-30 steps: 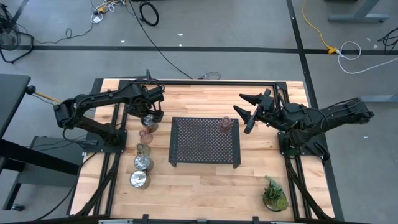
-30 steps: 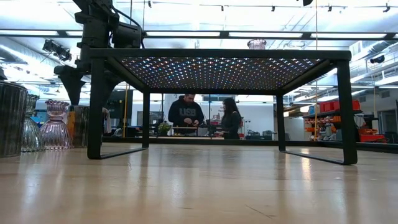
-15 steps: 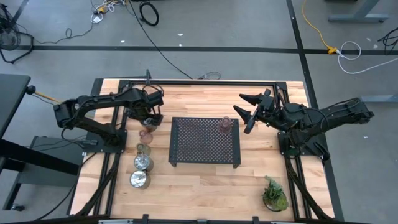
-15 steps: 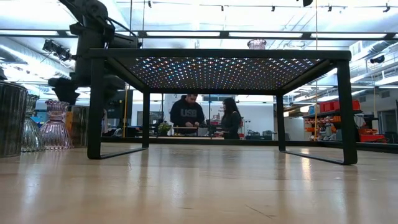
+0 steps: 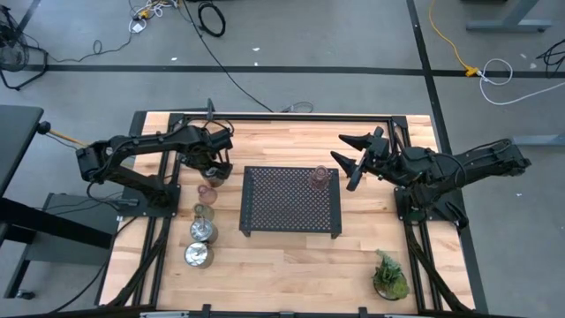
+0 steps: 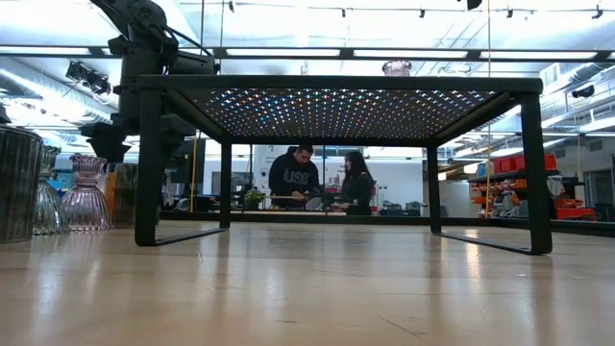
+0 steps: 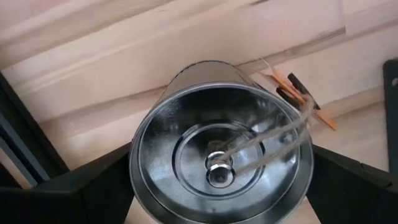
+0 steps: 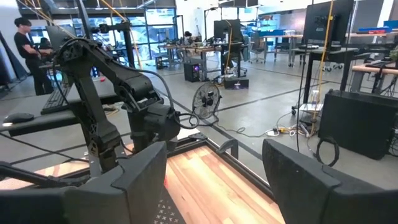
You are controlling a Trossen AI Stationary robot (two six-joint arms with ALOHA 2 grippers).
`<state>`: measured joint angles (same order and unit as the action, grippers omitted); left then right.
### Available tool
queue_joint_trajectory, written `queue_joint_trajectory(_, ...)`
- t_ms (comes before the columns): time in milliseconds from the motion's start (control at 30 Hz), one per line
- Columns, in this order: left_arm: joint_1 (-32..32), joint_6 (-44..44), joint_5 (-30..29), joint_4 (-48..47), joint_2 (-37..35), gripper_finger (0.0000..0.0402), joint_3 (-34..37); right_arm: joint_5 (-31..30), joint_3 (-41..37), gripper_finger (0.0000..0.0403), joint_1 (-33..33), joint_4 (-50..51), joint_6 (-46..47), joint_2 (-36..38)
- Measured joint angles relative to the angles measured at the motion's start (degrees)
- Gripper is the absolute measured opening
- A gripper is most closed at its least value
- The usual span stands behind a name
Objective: Pick & Place candle stick holders
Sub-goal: Put the silver scented candle on the shelf
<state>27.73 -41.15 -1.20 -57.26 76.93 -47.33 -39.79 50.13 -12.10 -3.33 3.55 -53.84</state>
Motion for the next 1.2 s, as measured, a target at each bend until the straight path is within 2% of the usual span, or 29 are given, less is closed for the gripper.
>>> queue_joint_trajectory(233,0.0,-0.1,0.0,-1.4,0.0,0.0358,0.0,-1.9,0.0,0.0265,0.0,0.0,-0.1,0.0)
queue_joint_trajectory(500,0.0,-1.2,-1.4,-1.4,0.0,0.0357,0.0,-1.8,0.0,0.0265,0.0,0.0,-0.1,0.0)
queue_joint_trajectory(867,0.0,-2.1,1.5,-2.0,0.1,0.0357,-0.2,-3.4,0.0,0.0265,0.0,1.6,-0.1,0.0)
queue_joint_trajectory(1067,0.0,-1.6,3.2,-9.3,0.2,0.0357,-6.1,-4.8,0.0,0.0265,0.0,4.3,1.7,0.0)
queue_joint_trajectory(1200,0.0,0.6,0.8,-14.1,0.2,0.0356,-12.1,-4.8,0.0,0.0265,0.0,4.3,2.0,0.0)
